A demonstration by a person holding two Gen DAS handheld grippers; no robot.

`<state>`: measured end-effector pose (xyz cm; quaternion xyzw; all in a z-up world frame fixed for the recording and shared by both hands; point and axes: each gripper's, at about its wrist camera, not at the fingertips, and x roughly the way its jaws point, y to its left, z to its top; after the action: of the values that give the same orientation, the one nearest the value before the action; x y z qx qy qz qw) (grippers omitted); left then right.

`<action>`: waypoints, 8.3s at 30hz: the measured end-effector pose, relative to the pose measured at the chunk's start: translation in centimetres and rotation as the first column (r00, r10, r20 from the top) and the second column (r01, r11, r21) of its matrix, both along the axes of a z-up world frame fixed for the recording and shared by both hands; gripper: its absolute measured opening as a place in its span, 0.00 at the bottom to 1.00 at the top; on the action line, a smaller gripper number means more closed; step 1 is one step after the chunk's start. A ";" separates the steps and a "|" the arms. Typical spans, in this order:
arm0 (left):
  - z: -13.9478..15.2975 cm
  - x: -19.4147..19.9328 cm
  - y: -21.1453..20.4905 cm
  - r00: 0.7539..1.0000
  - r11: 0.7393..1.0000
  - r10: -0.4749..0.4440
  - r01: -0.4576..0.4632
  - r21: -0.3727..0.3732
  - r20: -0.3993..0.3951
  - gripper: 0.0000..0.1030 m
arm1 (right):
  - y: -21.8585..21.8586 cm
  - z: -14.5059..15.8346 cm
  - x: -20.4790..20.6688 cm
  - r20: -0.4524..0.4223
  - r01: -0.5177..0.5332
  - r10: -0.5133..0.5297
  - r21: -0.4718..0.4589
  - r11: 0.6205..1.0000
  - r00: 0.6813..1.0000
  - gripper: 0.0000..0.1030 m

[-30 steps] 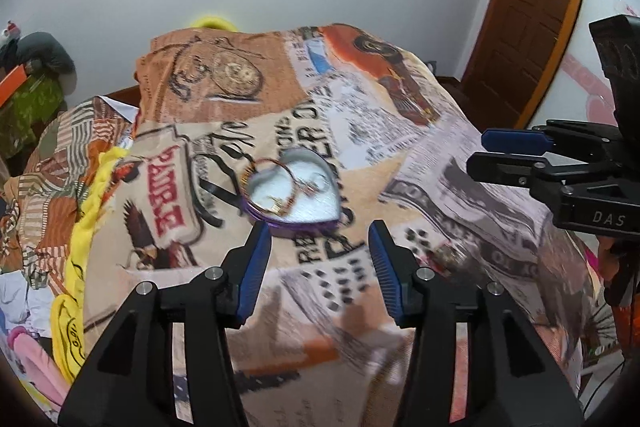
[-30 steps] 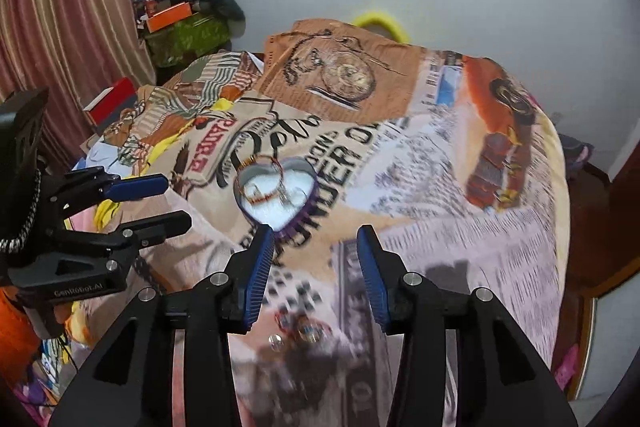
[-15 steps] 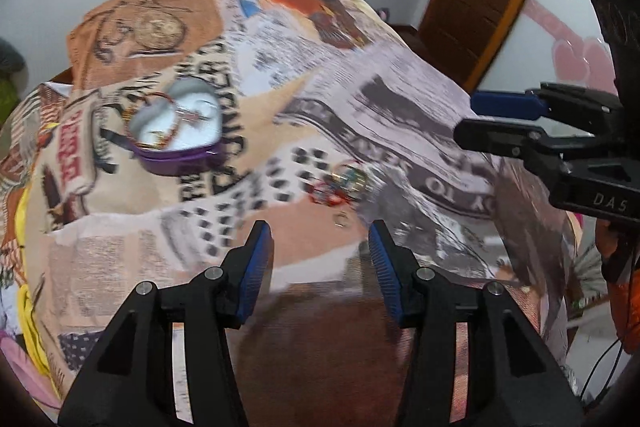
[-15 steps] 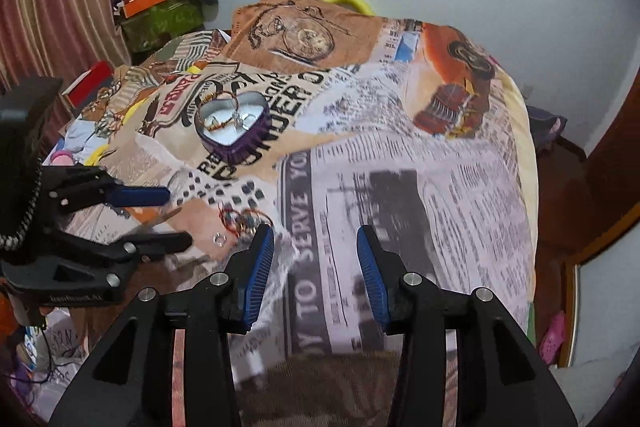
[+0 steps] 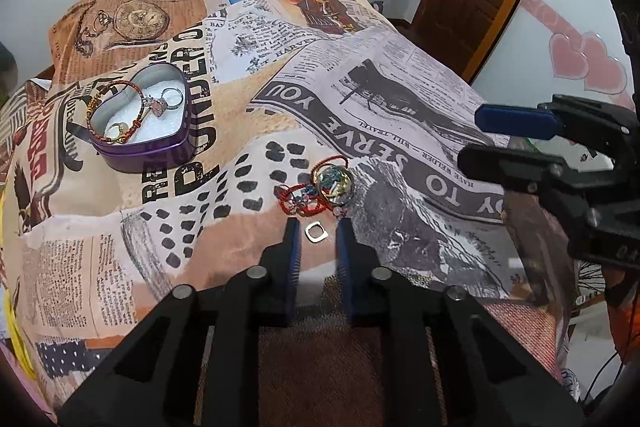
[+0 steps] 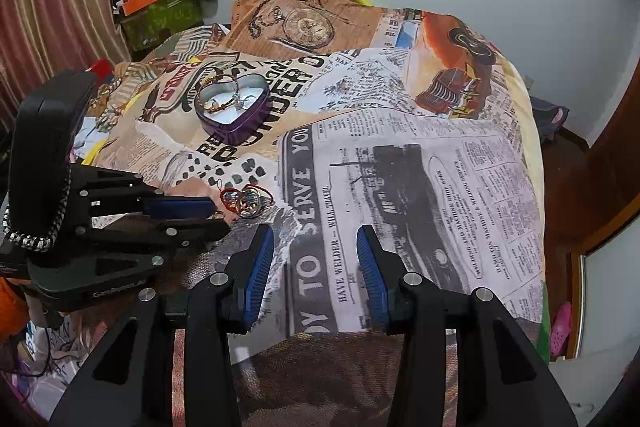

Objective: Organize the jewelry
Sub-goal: 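Return both tools to the pile and close the left tool on a small square charm, then carry the square charm with the left tool while the right tool carries a ring to the tin, then open both tools over the heart tin to drop the charm and ring, then move both tools back to the remaining red beaded bracelet and rings, then grasp the red beaded bracelet with the left tool while the right tool grasps a gold ring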

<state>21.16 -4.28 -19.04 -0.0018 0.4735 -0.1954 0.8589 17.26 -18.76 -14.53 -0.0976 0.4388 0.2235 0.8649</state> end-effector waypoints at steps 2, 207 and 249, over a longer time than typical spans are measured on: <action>-0.2 0.3 0.1 1.000 1.000 0.004 -0.004 -0.005 0.002 0.09 | 0.3 -0.3 0.1 -0.006 -0.004 0.004 0.005 1.000 1.000 0.38; 0.2 -2.0 2.9 0.997 0.999 0.032 -0.032 -0.003 0.069 0.21 | 4.5 -3.1 2.3 -0.071 -0.151 0.153 0.031 0.988 0.986 0.08; 0.4 1.8 -1.5 0.999 1.000 0.015 -0.016 0.022 0.045 0.05 | -2.2 -2.9 0.6 -0.056 -0.016 0.019 0.044 0.999 0.998 0.08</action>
<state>22.96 -5.78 -18.69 0.0085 0.4560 -0.1835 0.8708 17.90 -21.00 -17.42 -0.0762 0.4570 0.2432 0.8522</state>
